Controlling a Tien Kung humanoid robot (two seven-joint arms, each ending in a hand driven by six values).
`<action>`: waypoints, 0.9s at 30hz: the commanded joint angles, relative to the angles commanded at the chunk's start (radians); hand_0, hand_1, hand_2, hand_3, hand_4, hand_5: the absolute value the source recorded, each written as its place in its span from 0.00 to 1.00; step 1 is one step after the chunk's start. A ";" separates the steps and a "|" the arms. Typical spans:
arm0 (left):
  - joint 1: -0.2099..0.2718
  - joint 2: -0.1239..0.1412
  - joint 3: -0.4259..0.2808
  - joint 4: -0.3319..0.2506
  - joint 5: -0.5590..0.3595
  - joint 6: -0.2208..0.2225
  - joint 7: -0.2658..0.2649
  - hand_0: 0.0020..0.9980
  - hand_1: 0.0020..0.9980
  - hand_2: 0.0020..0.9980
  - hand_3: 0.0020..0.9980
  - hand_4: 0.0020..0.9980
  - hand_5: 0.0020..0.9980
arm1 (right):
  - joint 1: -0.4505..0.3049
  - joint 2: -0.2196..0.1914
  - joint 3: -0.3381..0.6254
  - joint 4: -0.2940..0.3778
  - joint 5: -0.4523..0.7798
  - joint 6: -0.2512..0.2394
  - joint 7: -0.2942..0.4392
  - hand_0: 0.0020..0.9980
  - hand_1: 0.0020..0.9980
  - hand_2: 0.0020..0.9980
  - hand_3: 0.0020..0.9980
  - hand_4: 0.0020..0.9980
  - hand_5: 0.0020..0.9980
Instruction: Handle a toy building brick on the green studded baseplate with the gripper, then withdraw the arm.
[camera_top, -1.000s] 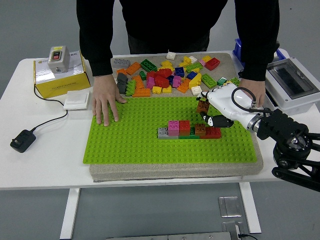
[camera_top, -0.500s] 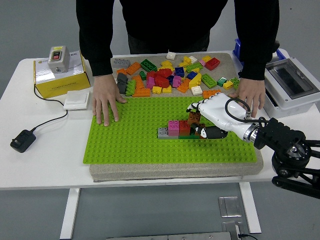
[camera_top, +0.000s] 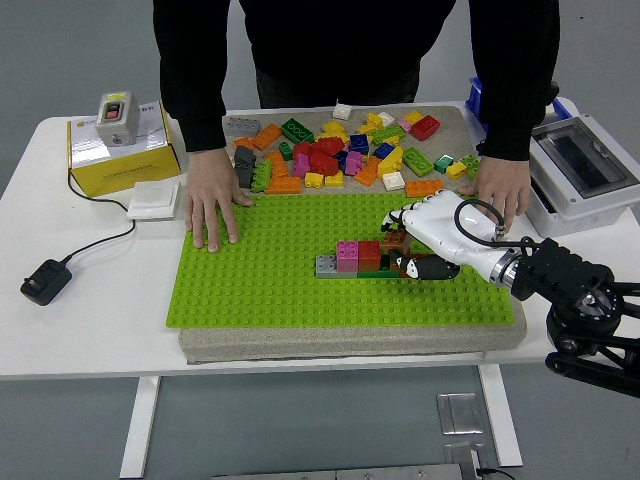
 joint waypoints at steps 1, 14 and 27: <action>0.000 0.000 -0.001 0.000 0.001 0.000 0.000 0.69 0.66 0.62 0.66 0.17 0.71 | 0.000 0.002 -0.002 -0.004 0.003 -0.001 0.002 0.12 0.17 0.57 0.71 0.54 0.36; -0.002 -0.002 -0.002 0.000 0.003 -0.001 0.000 0.70 0.66 0.62 0.67 0.17 0.71 | 0.013 0.039 -0.011 -0.086 0.052 -0.021 0.049 0.12 0.17 0.57 0.71 0.53 0.36; -0.003 -0.002 -0.001 0.000 0.002 -0.001 -0.001 0.70 0.66 0.62 0.66 0.17 0.71 | 0.006 0.043 -0.023 -0.099 0.065 -0.030 0.059 0.12 0.17 0.57 0.71 0.53 0.36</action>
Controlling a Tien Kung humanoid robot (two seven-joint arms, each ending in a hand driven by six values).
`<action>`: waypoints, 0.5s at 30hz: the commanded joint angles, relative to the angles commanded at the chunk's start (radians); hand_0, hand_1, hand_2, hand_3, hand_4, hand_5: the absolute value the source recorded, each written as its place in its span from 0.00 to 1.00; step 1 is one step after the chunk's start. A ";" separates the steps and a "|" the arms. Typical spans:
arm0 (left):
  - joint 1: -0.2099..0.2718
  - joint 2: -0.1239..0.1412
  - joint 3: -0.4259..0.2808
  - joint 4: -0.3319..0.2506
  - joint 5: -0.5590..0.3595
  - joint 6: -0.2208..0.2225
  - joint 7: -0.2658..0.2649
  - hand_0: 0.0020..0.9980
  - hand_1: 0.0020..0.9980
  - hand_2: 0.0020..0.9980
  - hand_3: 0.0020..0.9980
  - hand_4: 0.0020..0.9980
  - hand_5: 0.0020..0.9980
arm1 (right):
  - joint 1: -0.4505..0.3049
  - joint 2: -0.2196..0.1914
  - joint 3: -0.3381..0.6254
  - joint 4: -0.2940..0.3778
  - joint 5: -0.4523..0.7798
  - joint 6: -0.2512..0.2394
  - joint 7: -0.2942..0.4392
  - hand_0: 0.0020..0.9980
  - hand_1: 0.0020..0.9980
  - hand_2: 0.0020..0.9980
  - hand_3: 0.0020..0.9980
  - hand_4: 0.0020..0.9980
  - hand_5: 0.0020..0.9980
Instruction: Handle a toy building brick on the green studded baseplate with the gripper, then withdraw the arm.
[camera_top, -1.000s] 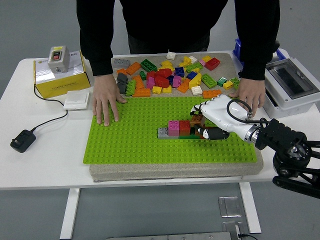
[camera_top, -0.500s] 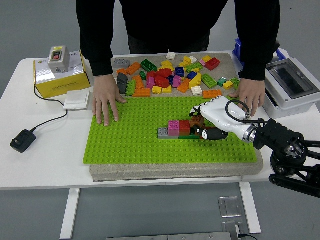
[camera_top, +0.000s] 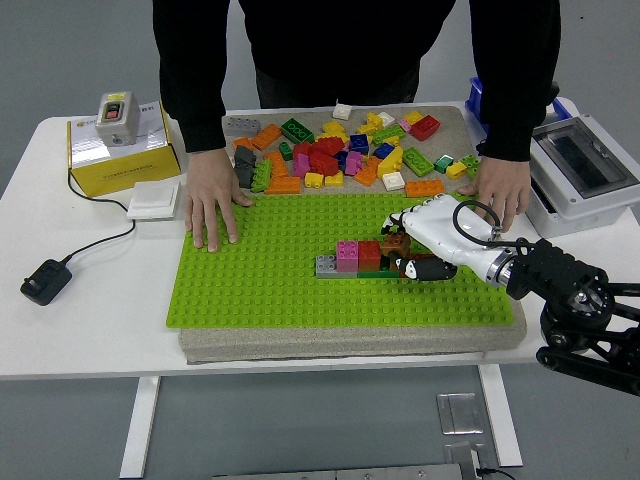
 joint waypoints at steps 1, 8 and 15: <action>0.000 0.000 0.000 0.000 0.000 0.000 0.000 0.70 0.66 0.62 0.66 0.17 0.71 | -0.001 0.000 -0.001 0.000 0.001 0.000 0.000 0.12 0.17 0.57 0.71 0.53 0.36; 0.000 0.000 0.000 0.000 0.001 0.000 0.000 0.70 0.66 0.62 0.67 0.17 0.71 | -0.004 0.004 -0.007 -0.009 0.006 -0.003 0.006 0.12 0.17 0.57 0.71 0.53 0.36; 0.001 0.000 0.001 0.000 0.000 0.000 -0.001 0.70 0.66 0.62 0.66 0.17 0.71 | -0.005 0.008 -0.012 -0.017 0.012 -0.003 0.008 0.12 0.17 0.57 0.71 0.53 0.36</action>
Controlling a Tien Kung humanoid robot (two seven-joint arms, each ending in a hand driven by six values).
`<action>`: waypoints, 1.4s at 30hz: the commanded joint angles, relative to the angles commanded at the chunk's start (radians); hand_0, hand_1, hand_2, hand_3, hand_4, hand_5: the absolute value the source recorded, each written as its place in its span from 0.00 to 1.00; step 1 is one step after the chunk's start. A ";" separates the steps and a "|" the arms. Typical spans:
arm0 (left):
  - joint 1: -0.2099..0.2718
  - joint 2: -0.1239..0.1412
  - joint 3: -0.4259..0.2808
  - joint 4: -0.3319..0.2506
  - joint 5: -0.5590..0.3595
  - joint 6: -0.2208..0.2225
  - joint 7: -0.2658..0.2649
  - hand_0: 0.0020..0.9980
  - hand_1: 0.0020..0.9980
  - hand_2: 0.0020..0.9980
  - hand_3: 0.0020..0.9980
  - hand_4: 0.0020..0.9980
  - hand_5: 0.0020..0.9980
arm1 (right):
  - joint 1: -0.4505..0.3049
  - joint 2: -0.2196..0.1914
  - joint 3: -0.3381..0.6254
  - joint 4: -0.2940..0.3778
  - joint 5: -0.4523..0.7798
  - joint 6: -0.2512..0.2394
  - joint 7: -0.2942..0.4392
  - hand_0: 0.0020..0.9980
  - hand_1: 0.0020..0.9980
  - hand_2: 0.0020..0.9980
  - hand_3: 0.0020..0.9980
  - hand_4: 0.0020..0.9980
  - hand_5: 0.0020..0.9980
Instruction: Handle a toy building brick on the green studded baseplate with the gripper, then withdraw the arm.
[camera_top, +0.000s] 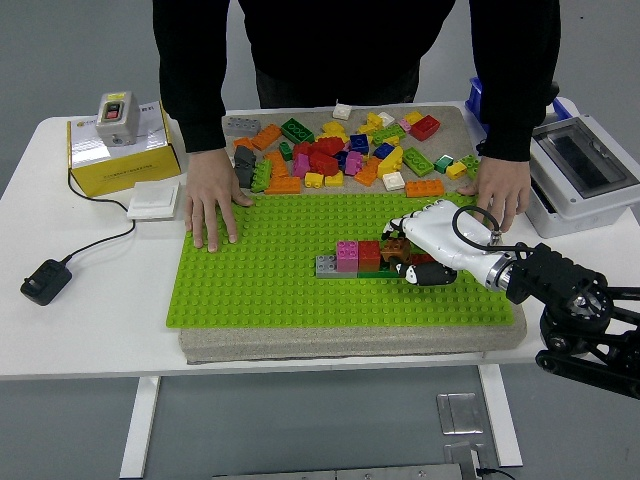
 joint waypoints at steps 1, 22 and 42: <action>0.000 0.000 0.001 0.000 -0.001 0.000 0.000 0.70 0.66 0.62 0.66 0.17 0.71 | 0.000 0.001 -0.001 -0.001 0.001 0.000 0.001 0.12 0.17 0.57 0.71 0.53 0.36; -0.005 0.001 0.010 0.000 -0.008 -0.001 -0.004 0.70 0.66 0.62 0.67 0.17 0.71 | 0.004 0.006 -0.010 -0.019 0.012 0.001 0.007 0.12 0.17 0.57 0.70 0.52 0.36; -0.007 0.001 0.013 0.000 -0.009 -0.002 -0.006 0.70 0.66 0.61 0.66 0.17 0.71 | 0.005 0.010 -0.018 -0.020 0.012 -0.002 0.009 0.12 0.17 0.57 0.70 0.52 0.36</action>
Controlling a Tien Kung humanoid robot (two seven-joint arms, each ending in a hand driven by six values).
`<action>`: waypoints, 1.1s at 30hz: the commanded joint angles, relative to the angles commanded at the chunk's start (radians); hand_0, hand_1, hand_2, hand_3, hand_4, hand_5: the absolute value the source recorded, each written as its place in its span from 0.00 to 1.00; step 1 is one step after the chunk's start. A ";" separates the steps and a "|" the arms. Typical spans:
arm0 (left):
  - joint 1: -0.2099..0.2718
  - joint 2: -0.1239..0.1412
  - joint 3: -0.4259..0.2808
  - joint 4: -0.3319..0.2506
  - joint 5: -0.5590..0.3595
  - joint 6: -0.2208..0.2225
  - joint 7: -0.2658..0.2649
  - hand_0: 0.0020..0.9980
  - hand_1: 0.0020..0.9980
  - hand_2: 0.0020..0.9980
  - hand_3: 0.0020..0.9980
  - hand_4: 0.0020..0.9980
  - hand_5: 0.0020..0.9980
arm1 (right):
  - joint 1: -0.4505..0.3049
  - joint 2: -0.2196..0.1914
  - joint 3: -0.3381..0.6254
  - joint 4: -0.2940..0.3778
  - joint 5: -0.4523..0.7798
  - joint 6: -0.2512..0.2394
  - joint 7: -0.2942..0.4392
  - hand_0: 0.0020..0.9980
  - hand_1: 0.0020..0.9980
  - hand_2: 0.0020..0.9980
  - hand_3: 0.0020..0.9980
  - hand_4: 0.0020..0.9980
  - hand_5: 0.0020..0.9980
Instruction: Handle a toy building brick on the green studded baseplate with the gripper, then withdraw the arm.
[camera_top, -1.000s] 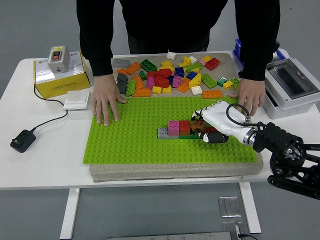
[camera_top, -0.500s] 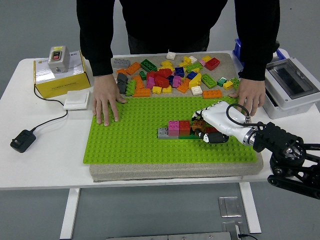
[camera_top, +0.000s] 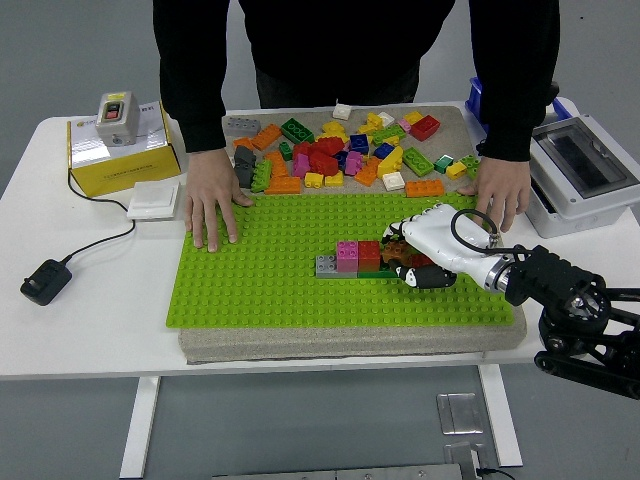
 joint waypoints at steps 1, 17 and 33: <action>0.000 0.000 0.000 0.000 0.000 0.000 0.000 0.70 0.66 0.61 0.66 0.17 0.71 | 0.000 0.000 0.000 0.000 0.000 0.000 0.000 0.12 0.17 0.57 0.70 0.52 0.36; -0.001 0.000 0.000 0.000 0.001 -0.001 -0.001 0.69 0.66 0.60 0.66 0.17 0.71 | 0.000 0.001 -0.006 -0.007 -0.003 0.004 -0.004 0.12 0.17 0.58 0.71 0.52 0.36; 0.000 0.000 0.003 0.000 -0.003 -0.001 -0.003 0.69 0.66 0.59 0.65 0.16 0.71 | 0.001 -0.003 -0.011 -0.003 -0.008 0.005 -0.005 0.12 0.17 0.61 0.72 0.53 0.37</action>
